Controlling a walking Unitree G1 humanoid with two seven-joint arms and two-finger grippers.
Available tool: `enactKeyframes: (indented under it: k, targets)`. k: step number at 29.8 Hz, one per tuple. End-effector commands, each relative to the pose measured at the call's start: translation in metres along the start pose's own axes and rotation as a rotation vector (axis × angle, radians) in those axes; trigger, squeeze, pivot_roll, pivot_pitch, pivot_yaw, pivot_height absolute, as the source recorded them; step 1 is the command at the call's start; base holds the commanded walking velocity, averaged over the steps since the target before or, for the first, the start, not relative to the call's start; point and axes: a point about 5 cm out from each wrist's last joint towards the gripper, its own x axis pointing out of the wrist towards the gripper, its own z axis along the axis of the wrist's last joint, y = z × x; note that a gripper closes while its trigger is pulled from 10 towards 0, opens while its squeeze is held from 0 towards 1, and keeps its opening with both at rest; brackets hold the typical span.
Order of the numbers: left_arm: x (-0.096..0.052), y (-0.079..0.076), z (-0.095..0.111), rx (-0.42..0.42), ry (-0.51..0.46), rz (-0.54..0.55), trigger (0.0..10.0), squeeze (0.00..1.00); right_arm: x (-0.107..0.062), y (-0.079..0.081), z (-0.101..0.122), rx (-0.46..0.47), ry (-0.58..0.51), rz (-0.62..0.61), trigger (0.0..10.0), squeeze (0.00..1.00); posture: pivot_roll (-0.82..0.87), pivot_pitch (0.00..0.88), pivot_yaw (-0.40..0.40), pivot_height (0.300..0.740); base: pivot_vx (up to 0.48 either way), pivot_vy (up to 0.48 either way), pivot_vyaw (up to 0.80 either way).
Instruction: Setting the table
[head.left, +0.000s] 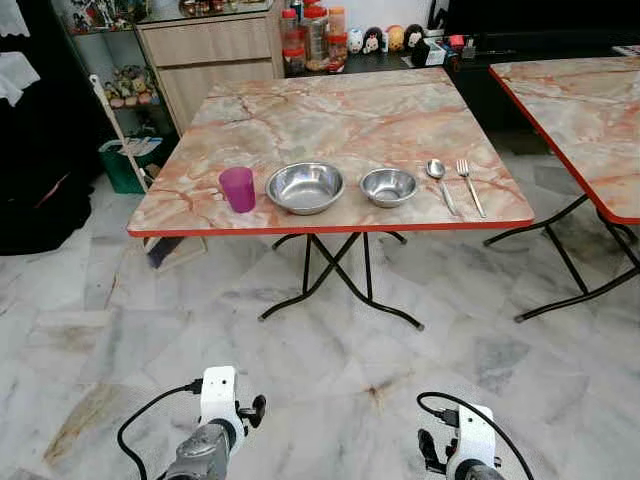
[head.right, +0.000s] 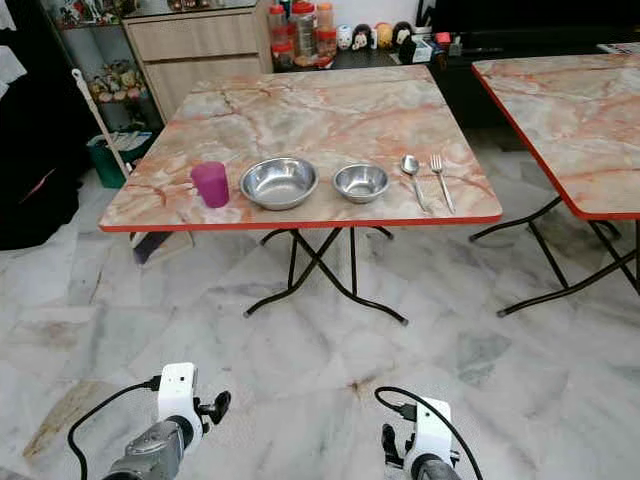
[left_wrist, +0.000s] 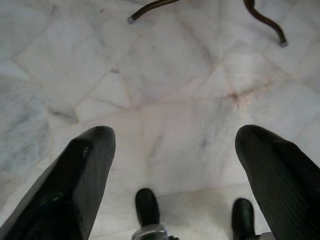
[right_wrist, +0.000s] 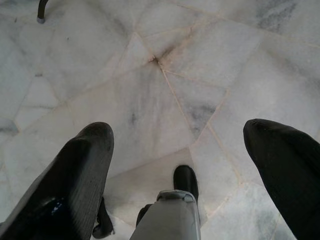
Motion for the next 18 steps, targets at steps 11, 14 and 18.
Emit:
enactKeyframes:
  k: [11, 14, 18]
  targets:
    - [-0.008, 0.019, -0.021, -0.009, 0.067, 0.053, 10.0, 0.00, 0.000, 0.003, -0.004, 0.001, 0.012, 0.009, 10.0, 0.00, -0.22, 0.000, 0.090, 0.740, 0.130, 0.000, 0.00]
    - [-0.010, 0.023, -0.027, 0.004, 0.098, 0.069, 10.0, 0.00, 0.000, 0.003, -0.004, -0.001, 0.014, 0.010, 10.0, 0.00, -0.22, 0.000, 0.091, 0.740, 0.480, 0.000, 0.00]
    - [-0.010, 0.024, -0.027, 0.008, 0.100, 0.067, 10.0, 0.00, 0.000, 0.004, -0.004, -0.001, 0.013, 0.014, 10.0, 0.00, -0.21, 0.000, 0.093, 0.740, 0.480, 0.000, 0.00]
